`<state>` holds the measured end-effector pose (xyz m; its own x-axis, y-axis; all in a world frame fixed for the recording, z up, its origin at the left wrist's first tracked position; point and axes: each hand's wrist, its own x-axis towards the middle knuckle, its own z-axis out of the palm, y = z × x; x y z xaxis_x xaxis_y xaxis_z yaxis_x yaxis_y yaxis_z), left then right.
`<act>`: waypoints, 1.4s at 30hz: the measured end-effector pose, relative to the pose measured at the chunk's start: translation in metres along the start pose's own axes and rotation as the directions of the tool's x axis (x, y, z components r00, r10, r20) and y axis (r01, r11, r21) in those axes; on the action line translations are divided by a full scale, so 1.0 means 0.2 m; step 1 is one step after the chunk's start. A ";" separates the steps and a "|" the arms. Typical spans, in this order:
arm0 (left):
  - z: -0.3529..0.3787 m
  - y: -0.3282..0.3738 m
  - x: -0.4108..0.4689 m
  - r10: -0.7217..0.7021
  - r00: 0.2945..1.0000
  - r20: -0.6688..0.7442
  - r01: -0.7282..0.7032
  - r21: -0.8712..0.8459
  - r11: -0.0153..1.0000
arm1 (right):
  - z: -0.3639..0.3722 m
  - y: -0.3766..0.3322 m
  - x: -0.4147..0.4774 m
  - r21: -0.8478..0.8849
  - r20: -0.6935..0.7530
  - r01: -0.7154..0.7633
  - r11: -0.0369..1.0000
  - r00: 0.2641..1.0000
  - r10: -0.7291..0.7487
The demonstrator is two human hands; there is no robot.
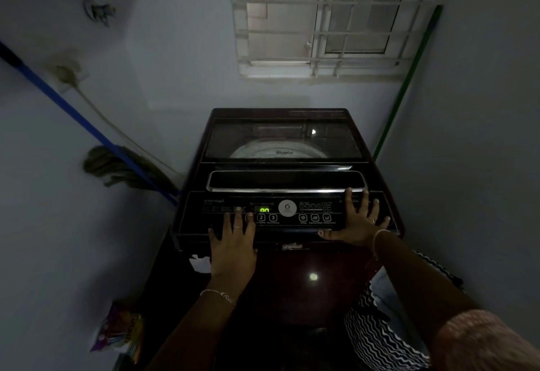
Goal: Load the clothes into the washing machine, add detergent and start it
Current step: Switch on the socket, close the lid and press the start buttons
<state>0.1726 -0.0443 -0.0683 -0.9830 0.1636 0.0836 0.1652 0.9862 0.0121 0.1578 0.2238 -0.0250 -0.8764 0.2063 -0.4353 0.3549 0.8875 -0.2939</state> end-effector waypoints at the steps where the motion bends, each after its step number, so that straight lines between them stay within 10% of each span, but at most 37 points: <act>1: 0.00 0.00 0.00 -0.001 1.000 -0.005 0.001 0.001 1.000 | 0.00 0.00 0.00 -0.002 -0.009 0.001 1.000 1.000 -0.001; 42: 0.01 0.01 -0.02 0.019 1.000 0.019 -0.019 -0.002 1.000 | -0.05 -0.03 -0.01 -0.024 0.121 -0.015 1.000 0.992 0.018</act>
<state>0.1773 -0.0425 -0.0715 -0.9811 0.1825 0.0647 0.1837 0.9829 0.0130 0.1543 0.2230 -0.0144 -0.8239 0.1705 -0.5404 0.3598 0.8942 -0.2665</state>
